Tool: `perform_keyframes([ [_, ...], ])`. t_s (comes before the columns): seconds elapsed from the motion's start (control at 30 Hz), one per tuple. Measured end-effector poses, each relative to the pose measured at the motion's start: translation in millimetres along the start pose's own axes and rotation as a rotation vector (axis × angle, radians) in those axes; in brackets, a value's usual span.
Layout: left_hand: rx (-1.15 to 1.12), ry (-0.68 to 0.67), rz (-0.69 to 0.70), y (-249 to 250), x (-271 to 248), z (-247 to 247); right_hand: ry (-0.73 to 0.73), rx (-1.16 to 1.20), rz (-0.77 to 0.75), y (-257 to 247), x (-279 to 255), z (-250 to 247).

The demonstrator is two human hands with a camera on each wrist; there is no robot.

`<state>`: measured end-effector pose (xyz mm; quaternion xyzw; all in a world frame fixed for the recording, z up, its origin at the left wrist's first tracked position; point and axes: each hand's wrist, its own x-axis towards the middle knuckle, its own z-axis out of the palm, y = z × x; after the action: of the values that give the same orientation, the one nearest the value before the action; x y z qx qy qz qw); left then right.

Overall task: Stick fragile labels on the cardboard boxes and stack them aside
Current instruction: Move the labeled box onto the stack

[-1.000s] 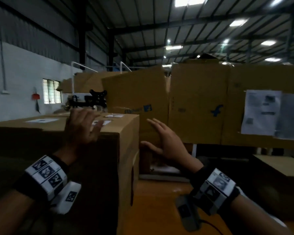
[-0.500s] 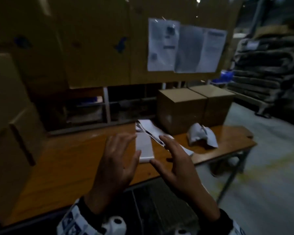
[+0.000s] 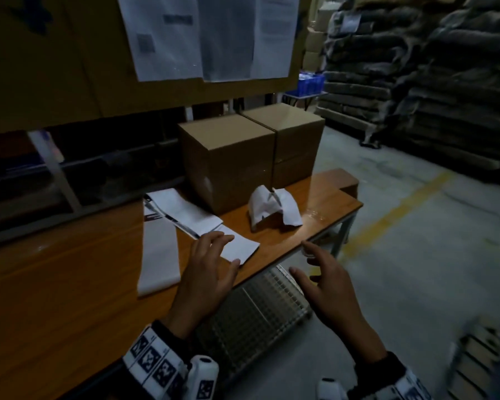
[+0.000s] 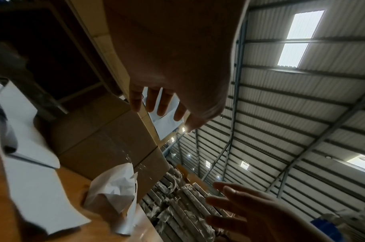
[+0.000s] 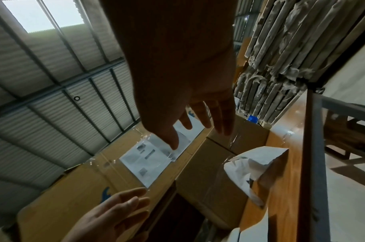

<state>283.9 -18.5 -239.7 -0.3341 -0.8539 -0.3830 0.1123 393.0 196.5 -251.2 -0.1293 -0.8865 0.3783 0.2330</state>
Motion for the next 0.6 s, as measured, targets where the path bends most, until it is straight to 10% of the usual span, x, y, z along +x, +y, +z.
perform_keyframes([
  [0.27, 0.094, -0.015, 0.022, -66.3, 138.4, 35.6, -0.025, -0.113, 0.033, 31.3, 139.0, 33.7],
  [0.6, 0.094, 0.293, -0.175, -123.3, 304.0, 11.4, -0.07, -0.166, -0.103, 8.9, 333.0, 60.6],
])
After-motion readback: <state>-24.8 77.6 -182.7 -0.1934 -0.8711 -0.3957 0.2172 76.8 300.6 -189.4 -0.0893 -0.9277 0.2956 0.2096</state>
